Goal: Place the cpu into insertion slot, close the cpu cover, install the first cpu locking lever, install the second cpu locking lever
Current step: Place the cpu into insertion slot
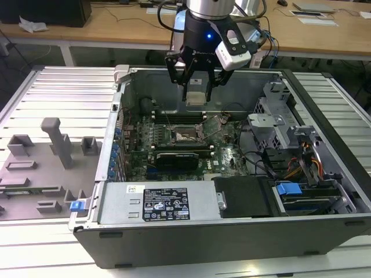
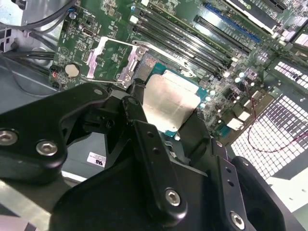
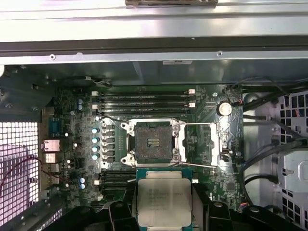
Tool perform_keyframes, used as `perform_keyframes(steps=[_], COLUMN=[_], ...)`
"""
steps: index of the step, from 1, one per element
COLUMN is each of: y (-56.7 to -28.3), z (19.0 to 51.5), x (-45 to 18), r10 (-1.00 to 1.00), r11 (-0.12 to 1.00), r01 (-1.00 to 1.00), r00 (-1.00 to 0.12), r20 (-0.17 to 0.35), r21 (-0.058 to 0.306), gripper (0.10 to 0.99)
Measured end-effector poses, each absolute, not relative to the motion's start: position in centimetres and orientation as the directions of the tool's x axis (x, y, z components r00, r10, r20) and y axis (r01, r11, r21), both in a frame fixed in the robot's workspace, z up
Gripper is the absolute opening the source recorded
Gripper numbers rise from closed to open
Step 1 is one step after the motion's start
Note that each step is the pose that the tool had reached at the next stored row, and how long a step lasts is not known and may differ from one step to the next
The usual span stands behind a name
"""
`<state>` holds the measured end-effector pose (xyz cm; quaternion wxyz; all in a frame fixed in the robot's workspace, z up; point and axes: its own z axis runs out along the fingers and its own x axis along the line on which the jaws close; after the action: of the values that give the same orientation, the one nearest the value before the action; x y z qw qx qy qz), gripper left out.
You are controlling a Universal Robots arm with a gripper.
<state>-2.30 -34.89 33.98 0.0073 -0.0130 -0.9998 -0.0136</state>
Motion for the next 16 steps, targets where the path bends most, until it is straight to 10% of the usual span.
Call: perform_keyframes(steps=[16], y=[-34.9], z=[32.1], x=[-2.3], r10=[0.026], r11=[0.999], r01=[0.026], r00=[-1.000], r20=[0.013], r21=[-0.026], gripper=[0.541])
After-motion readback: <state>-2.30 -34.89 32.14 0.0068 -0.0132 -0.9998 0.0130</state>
